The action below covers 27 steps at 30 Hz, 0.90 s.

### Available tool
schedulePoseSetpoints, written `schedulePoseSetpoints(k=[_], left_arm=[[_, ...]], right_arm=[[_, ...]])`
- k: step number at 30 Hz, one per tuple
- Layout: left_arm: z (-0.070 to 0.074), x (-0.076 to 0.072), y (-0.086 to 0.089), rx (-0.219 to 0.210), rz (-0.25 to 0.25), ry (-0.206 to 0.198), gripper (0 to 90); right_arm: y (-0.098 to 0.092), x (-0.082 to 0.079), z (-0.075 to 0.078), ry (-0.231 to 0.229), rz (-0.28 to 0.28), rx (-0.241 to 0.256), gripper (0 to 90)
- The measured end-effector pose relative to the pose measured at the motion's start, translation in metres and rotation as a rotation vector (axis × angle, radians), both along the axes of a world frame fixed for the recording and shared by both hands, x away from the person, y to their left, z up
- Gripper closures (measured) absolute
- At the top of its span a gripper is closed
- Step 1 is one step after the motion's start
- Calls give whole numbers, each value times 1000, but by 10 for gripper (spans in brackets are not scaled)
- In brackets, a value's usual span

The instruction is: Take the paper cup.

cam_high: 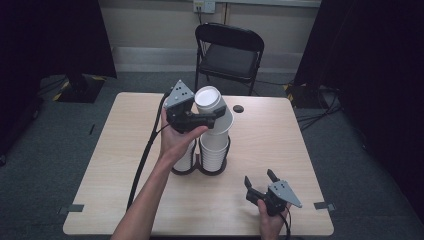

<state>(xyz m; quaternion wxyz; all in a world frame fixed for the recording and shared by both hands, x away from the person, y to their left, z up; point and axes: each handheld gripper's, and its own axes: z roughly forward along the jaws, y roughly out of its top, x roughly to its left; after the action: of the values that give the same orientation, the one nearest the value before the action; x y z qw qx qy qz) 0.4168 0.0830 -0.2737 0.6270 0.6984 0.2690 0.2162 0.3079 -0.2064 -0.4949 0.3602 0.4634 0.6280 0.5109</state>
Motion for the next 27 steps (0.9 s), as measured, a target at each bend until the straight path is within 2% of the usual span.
schedulePoseSetpoints(k=[6,7,10,14,15,27], left_arm=[[3,-6,6,-20,-6,-13,214],[5,-8,8,-39,1,-6,215],[7,-11,9,-51,-13,-6,214],[8,-17,12,-54,-30,-21,214],[8,-19,12,-53,-18,-23,215],[-1,-35,28,-52,-53,-24,215]], right_arm=[[0,0,0,1,-2,0,146],[0,0,0,-1,1,-2,146],[0,0,0,3,-2,-5,146],[0,0,0,1,-1,-2,147],[0,0,0,1,-2,-2,146],[0,0,0,4,-2,-4,146]])
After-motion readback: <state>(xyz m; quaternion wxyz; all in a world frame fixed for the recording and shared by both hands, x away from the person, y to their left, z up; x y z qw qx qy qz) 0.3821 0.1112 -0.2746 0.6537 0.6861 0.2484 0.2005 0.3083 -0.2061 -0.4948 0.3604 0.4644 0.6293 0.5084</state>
